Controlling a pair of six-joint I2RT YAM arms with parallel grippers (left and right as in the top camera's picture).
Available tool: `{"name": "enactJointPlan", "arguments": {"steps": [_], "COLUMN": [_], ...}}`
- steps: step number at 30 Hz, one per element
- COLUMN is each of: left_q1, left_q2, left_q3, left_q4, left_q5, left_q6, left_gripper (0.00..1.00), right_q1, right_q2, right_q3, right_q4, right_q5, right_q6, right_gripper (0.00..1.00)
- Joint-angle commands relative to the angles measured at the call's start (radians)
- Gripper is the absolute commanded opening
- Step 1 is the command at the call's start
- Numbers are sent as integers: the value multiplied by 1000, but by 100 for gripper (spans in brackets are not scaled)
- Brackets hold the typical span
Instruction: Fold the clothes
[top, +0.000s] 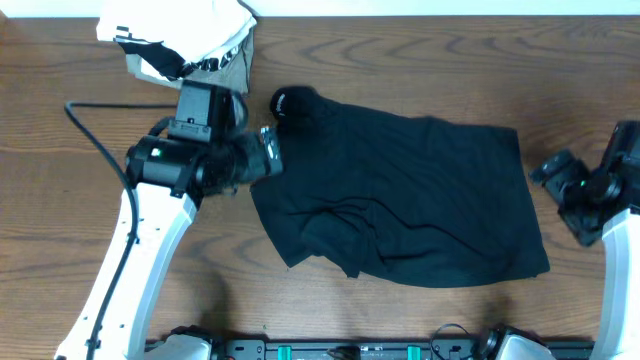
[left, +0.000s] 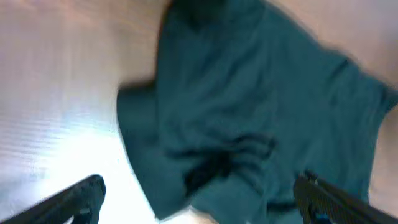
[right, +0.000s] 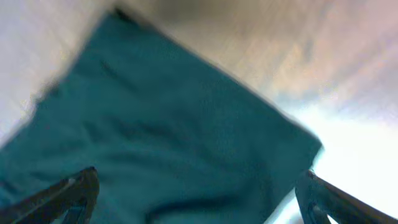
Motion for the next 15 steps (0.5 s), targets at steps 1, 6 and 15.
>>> {"name": "enactJointPlan", "arguments": {"steps": [1, 6, 15], "left_q1": [-24, -122, -271], "left_q2": [8, 9, 10], "left_q3": [-51, -228, -467], "left_q4": [-46, 37, 227], "left_q5": [98, 229, 232], "left_q6": [9, -8, -158], "left_gripper": [98, 98, 98], "right_q1": [-3, -3, -3], "right_q2": [-2, -2, -2], "right_q3": [3, -35, -140], "right_q4": [-77, -168, -192], "right_q5": [-12, -12, -71], "right_q6": [-4, -5, -4], "right_gripper": [99, 99, 99]}}
